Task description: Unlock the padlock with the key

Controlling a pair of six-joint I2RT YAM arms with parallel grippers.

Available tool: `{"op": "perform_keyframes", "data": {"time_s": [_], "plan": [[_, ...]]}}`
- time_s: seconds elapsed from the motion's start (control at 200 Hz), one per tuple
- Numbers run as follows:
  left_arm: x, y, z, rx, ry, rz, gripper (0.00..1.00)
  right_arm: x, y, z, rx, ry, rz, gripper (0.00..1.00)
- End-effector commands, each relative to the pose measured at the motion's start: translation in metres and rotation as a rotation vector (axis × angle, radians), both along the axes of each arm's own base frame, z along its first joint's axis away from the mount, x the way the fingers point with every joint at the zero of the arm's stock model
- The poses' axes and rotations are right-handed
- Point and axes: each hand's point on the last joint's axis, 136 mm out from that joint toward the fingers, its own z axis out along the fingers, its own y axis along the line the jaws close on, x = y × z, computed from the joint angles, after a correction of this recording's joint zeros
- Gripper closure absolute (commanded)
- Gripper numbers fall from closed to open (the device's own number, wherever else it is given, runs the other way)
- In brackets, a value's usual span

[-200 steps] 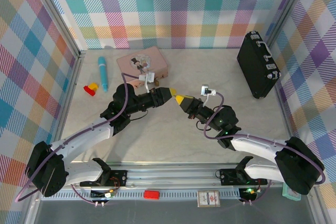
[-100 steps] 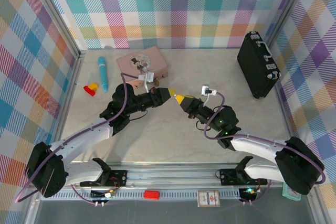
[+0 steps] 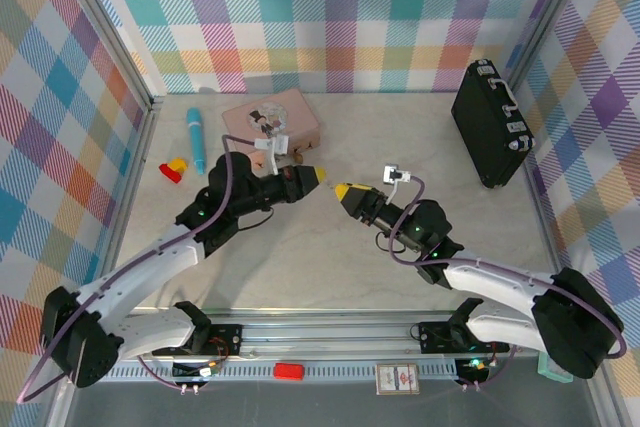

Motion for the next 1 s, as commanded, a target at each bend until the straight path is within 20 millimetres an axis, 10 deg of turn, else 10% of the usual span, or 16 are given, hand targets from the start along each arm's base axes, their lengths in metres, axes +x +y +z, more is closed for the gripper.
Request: {"op": "perform_keyframes", "data": {"time_s": [0.0,0.4,0.995], "plan": [[0.004,0.026,-0.004,0.227,-0.12,0.094,1.0,0.001,0.0,0.004,-0.02,-0.007,0.007,0.4],[-0.01,0.01,0.006,0.241,-0.139,-0.018,1.0,-0.024,0.027,0.04,0.064,-0.199,0.227,0.4],[-0.026,-0.006,0.014,0.159,-0.136,-0.113,1.0,-0.034,0.038,0.044,0.104,-0.223,0.329,0.5]]}}
